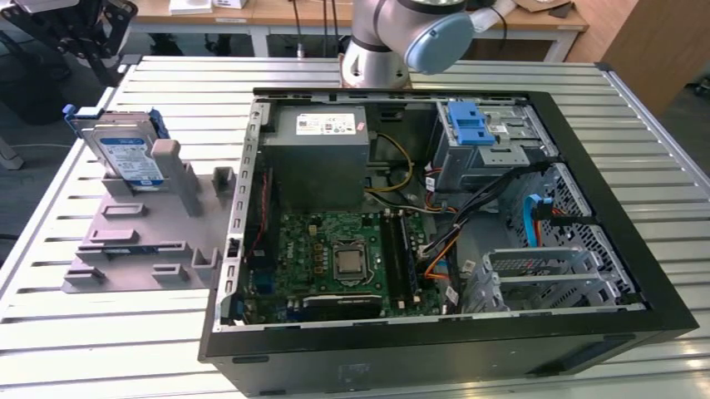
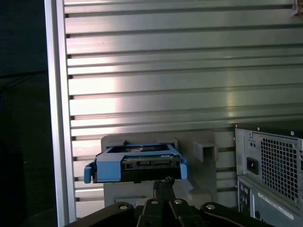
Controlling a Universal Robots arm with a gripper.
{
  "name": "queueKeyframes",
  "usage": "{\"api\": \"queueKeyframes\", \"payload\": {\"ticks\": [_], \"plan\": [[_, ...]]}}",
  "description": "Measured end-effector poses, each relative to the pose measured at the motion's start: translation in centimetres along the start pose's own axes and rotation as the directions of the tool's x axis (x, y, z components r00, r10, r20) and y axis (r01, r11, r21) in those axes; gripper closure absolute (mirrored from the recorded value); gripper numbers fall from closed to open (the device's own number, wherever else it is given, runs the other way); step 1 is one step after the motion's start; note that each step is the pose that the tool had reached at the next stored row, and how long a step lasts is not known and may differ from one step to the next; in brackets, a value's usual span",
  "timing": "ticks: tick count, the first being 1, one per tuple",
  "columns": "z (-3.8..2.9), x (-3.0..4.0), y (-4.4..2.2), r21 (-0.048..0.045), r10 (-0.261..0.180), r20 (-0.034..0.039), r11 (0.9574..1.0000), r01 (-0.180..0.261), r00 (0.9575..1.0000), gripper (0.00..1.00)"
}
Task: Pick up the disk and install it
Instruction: 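Reach for the disk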
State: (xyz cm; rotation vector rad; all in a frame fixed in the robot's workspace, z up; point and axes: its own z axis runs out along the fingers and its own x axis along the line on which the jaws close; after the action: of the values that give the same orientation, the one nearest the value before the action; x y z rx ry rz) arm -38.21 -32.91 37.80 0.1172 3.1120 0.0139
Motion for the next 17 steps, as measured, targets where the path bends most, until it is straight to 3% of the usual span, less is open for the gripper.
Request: {"api": "queueKeyframes", "payload": {"ticks": [17], "plan": [[0.11, 2.04, 0.04, 0.0003, 0.0, 0.0, 1.0, 0.0, 1.0, 0.89]]}}
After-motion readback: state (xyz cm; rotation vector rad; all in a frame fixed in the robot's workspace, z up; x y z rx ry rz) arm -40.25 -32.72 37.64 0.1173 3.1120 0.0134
